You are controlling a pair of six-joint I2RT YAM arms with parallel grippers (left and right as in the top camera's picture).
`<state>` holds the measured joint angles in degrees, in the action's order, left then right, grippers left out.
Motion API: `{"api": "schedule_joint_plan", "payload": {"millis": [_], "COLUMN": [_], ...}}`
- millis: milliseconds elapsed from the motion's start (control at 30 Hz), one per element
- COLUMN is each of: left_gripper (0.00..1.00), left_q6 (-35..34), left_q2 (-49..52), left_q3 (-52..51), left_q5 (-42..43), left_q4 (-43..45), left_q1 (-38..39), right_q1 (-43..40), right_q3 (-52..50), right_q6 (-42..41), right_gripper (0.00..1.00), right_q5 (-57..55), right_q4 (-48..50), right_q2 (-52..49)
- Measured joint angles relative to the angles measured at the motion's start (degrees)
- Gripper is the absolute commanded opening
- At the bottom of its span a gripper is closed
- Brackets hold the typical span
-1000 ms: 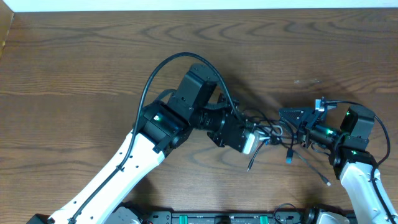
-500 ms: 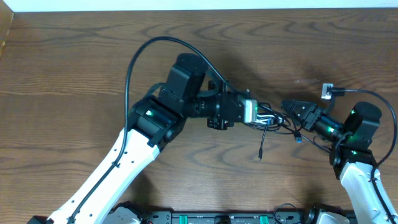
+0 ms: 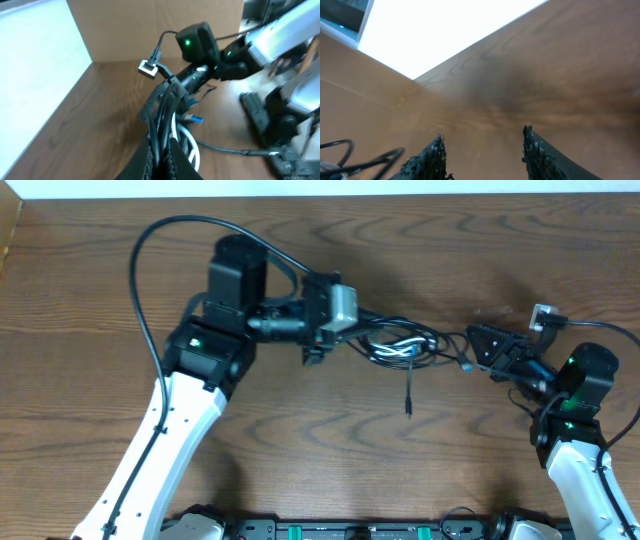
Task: Untangle cables
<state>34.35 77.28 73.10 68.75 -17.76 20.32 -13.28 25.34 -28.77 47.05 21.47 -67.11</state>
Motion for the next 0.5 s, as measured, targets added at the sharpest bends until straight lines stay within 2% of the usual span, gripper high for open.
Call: {"api": "schedule_joint_plan", "payload": {"millis": [200,500], "left_gripper": [0.08,0.08], "left_q6": [-3.1,-4.2], "left_q2": [0.0,0.0], "left_q3": [0.0,0.0], "left_q5": [6.8,12.8], "left_q4": [0.0,0.5], "left_q1": [-3.9,-5.7], "right_q1": [0.0,0.0], "right_q3": [0.0,0.0], "right_q6": [6.1,14.2], "right_gripper": [0.53,0.57], "right_q5": [-1.0,10.0], "right_q4": [1.2,2.0], "right_q2": [0.0,0.0]}}
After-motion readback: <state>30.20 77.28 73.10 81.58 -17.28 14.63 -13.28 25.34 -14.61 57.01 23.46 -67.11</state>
